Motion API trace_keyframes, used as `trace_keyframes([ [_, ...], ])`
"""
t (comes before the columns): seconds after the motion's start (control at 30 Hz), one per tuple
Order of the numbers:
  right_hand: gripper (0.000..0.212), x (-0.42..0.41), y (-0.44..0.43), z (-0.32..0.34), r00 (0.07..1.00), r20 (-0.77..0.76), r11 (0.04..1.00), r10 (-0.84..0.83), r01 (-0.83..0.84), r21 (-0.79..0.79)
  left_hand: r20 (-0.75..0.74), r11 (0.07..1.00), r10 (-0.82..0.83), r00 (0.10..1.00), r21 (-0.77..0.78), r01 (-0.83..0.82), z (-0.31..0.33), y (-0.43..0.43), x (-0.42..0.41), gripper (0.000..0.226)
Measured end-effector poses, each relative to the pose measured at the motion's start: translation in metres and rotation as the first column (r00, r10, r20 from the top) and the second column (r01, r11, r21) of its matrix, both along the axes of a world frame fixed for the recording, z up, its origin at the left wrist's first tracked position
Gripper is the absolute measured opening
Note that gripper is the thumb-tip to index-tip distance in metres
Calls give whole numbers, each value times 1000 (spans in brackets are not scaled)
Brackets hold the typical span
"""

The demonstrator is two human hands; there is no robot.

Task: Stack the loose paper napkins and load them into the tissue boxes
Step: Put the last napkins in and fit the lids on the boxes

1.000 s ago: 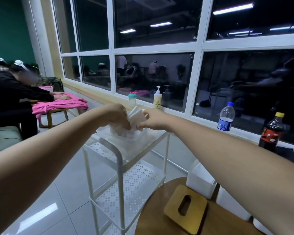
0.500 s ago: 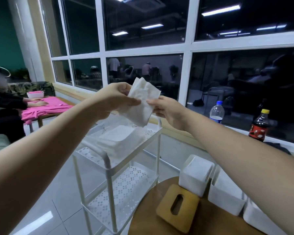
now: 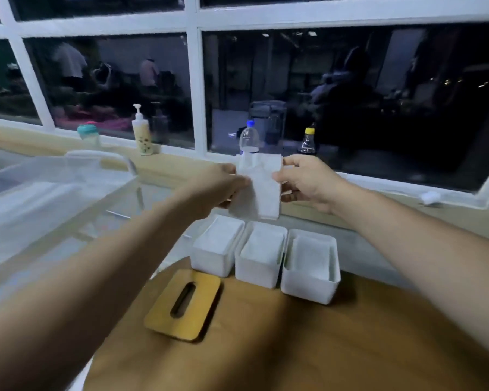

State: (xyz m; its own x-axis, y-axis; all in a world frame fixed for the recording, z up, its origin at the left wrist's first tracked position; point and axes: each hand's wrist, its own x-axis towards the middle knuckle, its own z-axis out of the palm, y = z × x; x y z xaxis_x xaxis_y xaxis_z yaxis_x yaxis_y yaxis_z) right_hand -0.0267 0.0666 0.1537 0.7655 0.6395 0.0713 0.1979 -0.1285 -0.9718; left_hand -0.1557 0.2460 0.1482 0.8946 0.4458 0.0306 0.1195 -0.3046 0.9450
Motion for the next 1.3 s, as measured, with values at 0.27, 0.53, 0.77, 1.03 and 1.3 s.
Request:
trace_keyframes([
  [0.27,27,63,-102,-81,975,-102,950,-196,163,-264,-268,979,-155,951,88,184,-83,-82,95,33],
  [0.53,37,87,-115,-149,951,121,846,-285,308,-436,-397,956,-102,912,216,201,-133,-103,119,41],
  [0.77,78,81,-114,-169,859,496,709,-127,428,-560,-383,753,-24,923,601,269,-137,-110,120,71],
  [1.03,70,69,-111,-169,763,518,609,387,211,-764,-591,387,-160,791,699,601,-142,-102,129,73],
  [1.3,95,65,-107,-173,731,371,354,573,187,-916,-739,188,-125,662,638,747,-159,-99,135,89],
])
